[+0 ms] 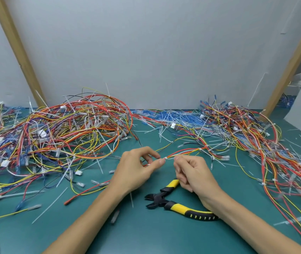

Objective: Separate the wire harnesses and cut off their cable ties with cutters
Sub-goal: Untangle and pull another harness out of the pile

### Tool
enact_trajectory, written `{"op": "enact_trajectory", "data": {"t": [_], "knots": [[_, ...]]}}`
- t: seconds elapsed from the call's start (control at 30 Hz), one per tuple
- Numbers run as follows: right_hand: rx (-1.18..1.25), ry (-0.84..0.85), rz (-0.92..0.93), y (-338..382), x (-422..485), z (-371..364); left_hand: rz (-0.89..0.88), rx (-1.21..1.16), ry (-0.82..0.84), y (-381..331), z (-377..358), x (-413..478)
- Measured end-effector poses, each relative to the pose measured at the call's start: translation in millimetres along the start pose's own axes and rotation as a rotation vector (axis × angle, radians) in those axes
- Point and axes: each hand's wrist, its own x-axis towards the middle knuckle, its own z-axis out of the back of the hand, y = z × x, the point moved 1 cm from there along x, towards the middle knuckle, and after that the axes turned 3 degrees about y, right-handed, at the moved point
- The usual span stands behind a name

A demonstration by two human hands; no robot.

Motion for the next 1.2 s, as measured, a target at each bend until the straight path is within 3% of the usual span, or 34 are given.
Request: {"op": "enact_trajectory", "data": {"t": [0.17, 0.37, 0.5, 0.6, 0.67, 0.8, 0.93, 1.07, 1.2], "knots": [[0.096, -0.226, -0.050, -4, 2, 10, 0.104, -0.351, 0.380, 7, 30, -9], [0.132, -0.310, -0.045, -3, 3, 11, 0.151, -0.424, 0.584, 21, 51, -16], [0.198, -0.291, 0.024, 1, 1, 12, 0.136, -0.386, 0.482, 25, 47, -13], [0.123, -0.111, 0.106, 6, -6, 6, 0.103, -0.406, 0.390, 26, 43, -14], [-0.089, -0.010, 0.150, 9, -13, -1, 0.086, -0.409, 0.336, 25, 40, -15], [-0.805, 0.101, 0.286, 10, -26, -13, 0.067, -0.432, 0.226, 19, 31, -16], [-1.075, 0.107, 0.405, 10, -30, -20, 0.050, -0.378, 0.116, 12, 23, -17], [-1.132, 0.104, 0.499, 8, -31, -23, 0.048, -0.321, 0.105, 9, 16, -19], [-0.947, 0.101, 0.456, 7, -25, -19, 0.052, -0.303, 0.131, 8, 16, -20]]}}
